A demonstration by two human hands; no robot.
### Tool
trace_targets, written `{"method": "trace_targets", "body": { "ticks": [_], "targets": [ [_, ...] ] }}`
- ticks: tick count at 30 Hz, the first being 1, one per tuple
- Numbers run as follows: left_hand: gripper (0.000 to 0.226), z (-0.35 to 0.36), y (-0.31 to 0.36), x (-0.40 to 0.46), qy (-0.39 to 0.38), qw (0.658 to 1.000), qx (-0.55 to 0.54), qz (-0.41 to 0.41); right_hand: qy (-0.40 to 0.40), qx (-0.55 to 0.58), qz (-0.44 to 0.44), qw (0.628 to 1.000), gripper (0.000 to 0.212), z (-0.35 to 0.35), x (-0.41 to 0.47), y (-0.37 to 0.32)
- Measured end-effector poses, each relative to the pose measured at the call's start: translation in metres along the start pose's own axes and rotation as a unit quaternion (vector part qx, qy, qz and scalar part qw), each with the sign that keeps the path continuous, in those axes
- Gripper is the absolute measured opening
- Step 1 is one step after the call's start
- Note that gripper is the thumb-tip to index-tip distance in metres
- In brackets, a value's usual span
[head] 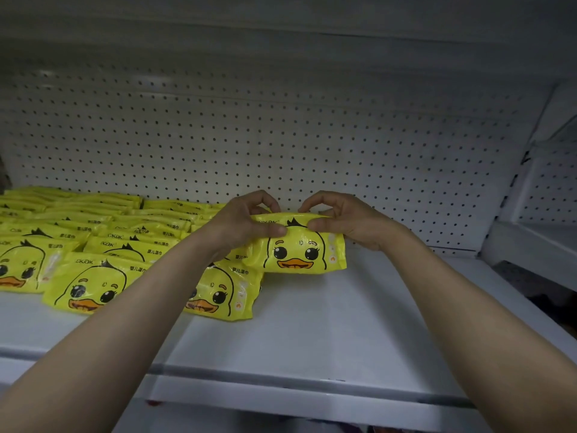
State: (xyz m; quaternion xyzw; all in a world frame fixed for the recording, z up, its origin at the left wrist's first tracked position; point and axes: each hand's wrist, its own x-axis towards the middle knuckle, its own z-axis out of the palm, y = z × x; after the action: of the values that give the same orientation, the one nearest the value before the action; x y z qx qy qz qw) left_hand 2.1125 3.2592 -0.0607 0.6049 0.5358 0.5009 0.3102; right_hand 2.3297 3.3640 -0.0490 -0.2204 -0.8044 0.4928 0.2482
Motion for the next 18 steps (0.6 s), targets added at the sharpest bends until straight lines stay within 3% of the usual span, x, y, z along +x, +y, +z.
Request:
{"method": "trace_targets", "body": {
  "ticks": [5,12,15,18],
  "targets": [
    [0.021,0.001,-0.006,0.003,0.052,0.995,-0.079,-0.025,0.053,0.006,-0.003,0.999,0.006,-0.003,0.007,0.005],
    [0.016,0.009,-0.007,0.009,0.058,0.998,-0.029,-0.016,-0.04,-0.121,0.063,0.99,0.044,0.003,0.015,-0.001],
    [0.028,0.004,-0.017,0.011,0.068,0.99,0.121,0.016,-0.031,-0.188,0.067,0.979,0.04,-0.006,0.021,0.003],
    [0.054,-0.005,-0.03,0.006,0.031,0.953,0.301,0.0,0.01,-0.207,0.092,0.974,0.049,-0.028,0.03,0.023]
  ]
}}
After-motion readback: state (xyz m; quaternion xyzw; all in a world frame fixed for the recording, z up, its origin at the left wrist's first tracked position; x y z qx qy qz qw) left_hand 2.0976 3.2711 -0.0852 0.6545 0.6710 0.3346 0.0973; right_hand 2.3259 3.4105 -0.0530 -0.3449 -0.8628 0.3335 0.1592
